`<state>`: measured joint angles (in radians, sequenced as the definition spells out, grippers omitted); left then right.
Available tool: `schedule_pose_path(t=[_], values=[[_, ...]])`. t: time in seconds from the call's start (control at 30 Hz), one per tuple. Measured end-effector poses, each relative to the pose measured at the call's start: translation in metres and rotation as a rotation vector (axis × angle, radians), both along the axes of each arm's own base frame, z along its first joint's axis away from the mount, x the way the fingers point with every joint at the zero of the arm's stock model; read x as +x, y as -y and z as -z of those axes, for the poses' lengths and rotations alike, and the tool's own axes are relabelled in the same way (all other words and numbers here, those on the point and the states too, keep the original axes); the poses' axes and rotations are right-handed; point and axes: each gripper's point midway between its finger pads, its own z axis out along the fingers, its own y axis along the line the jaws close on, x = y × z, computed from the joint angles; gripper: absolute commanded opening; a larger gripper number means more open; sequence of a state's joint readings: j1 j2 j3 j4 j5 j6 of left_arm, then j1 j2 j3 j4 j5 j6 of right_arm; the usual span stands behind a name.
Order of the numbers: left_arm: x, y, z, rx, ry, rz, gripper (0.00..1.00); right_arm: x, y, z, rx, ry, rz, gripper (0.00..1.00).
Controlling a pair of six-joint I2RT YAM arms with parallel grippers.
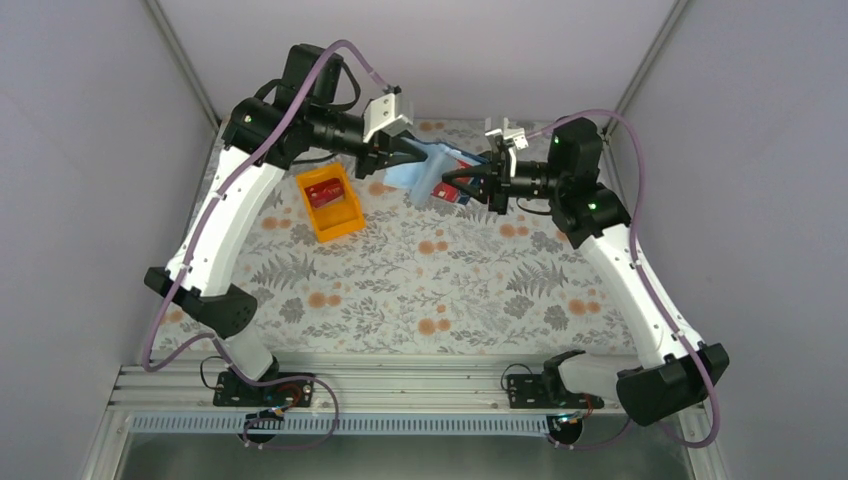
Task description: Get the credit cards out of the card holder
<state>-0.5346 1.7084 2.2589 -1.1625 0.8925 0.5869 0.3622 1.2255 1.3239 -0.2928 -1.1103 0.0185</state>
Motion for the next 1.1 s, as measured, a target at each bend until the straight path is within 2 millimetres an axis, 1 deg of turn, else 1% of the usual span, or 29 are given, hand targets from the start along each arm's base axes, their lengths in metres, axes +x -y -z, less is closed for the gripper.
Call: schedule_pose_path(t=[0.03,0.07,0.1,0.13,0.17,0.2,0.23,0.27,0.3,0.4,0.5,0.6,0.77,0.9,1.03,1.07,1.1], values=[[0.002,0.000,0.000,-0.001,0.002,-0.006,0.07,0.001,0.000,0.000,-0.001,-0.006,0.008,0.04],[0.005,0.001,0.001,0.000,0.003,-0.017,0.23,0.003,0.000,0.000,-0.003,-0.013,0.021,0.04],[0.007,0.001,0.002,0.002,0.001,-0.027,0.41,0.005,0.001,0.001,-0.005,-0.018,0.034,0.04],[0.011,0.002,0.003,0.005,0.001,-0.043,0.53,0.009,0.001,0.002,-0.008,-0.033,0.055,0.04],[0.016,0.002,0.005,0.010,0.009,-0.064,0.62,0.011,0.002,0.003,-0.012,-0.049,0.073,0.04],[0.022,0.002,0.008,0.019,0.009,-0.091,0.74,0.014,0.002,0.004,-0.014,-0.058,0.092,0.04],[0.027,0.001,0.011,0.030,0.010,-0.112,0.88,0.018,0.002,0.005,-0.015,-0.070,0.114,0.04],[0.032,0.001,0.017,0.046,0.007,-0.138,0.97,0.022,0.003,0.005,-0.016,-0.089,0.143,0.04],[0.037,0.000,0.022,0.060,0.003,-0.159,1.00,0.025,0.004,0.006,-0.017,-0.102,0.165,0.04],[0.049,-0.002,0.041,0.105,-0.016,-0.206,1.00,0.038,0.006,0.011,-0.018,-0.161,0.231,0.04],[0.055,-0.004,0.057,0.145,-0.031,-0.237,1.00,0.050,0.006,0.017,-0.025,-0.215,0.281,0.04],[0.056,-0.004,0.060,0.152,-0.027,-0.238,1.00,0.060,0.007,0.021,-0.034,-0.250,0.321,0.04],[0.052,-0.002,0.056,0.136,-0.020,-0.205,1.00,0.065,0.009,0.022,-0.038,-0.270,0.359,0.04],[0.052,0.001,0.053,0.117,-0.037,-0.200,1.00,0.063,0.006,0.024,-0.040,-0.281,0.347,0.04],[0.066,0.005,0.059,0.113,-0.063,-0.246,1.00,0.054,-0.002,0.024,-0.040,-0.292,0.292,0.04],[0.071,0.007,0.062,0.116,-0.069,-0.257,0.97,0.052,-0.004,0.024,-0.039,-0.295,0.279,0.04],[0.073,0.008,0.066,0.119,-0.078,-0.263,0.90,0.052,-0.004,0.024,-0.040,-0.297,0.274,0.04]])
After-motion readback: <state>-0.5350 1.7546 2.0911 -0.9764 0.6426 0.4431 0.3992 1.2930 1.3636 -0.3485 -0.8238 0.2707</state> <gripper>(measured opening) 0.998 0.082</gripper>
